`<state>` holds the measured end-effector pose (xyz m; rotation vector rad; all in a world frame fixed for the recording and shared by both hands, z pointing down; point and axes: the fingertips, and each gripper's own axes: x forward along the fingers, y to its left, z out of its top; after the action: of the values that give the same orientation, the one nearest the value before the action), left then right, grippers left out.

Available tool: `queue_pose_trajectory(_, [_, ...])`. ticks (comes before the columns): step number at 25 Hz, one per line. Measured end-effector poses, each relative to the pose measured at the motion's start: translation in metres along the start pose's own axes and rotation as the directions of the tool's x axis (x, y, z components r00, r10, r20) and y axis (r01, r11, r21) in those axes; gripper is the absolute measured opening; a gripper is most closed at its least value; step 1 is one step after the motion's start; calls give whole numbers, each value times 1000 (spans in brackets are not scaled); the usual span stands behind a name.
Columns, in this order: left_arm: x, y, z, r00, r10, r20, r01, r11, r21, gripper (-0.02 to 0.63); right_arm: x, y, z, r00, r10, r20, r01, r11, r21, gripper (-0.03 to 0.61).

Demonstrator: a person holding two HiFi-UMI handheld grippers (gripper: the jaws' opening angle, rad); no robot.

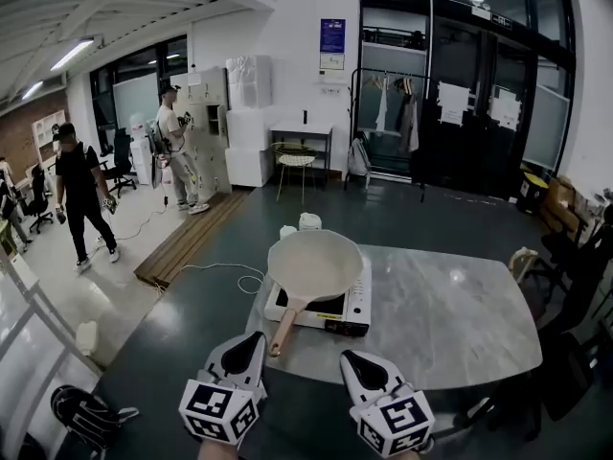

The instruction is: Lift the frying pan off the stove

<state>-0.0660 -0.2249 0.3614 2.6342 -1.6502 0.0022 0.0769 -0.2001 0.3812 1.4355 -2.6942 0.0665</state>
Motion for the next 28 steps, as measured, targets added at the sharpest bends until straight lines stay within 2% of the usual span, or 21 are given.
queue_pose_trajectory(11, [47, 29, -30, 995, -57, -76, 52, 996, -67, 11, 50, -18, -23, 999, 36, -37, -33, 997, 71, 26])
queue_pose_trajectory(18, [73, 47, -47, 983, -136, -124, 122, 986, -114, 12, 60, -29, -33, 997, -24, -67, 30, 996, 79, 26])
queue_pose_trajectory(21, [89, 50, -55, 964, -225, -139, 202, 965, -167, 28, 65, -37, -34, 994, -83, -68, 89, 992, 89, 26])
queue_pose_trajectory(24, [105, 53, -61, 933, -319, -168, 279, 934, -221, 111, 71, -42, -32, 988, -137, -68, 143, 985, 98, 26])
queue_pose_trajectory(28, [123, 58, -71, 884, -420, -205, 356, 890, -285, 172, 80, -48, -31, 975, -209, -72, 216, 970, 111, 26])
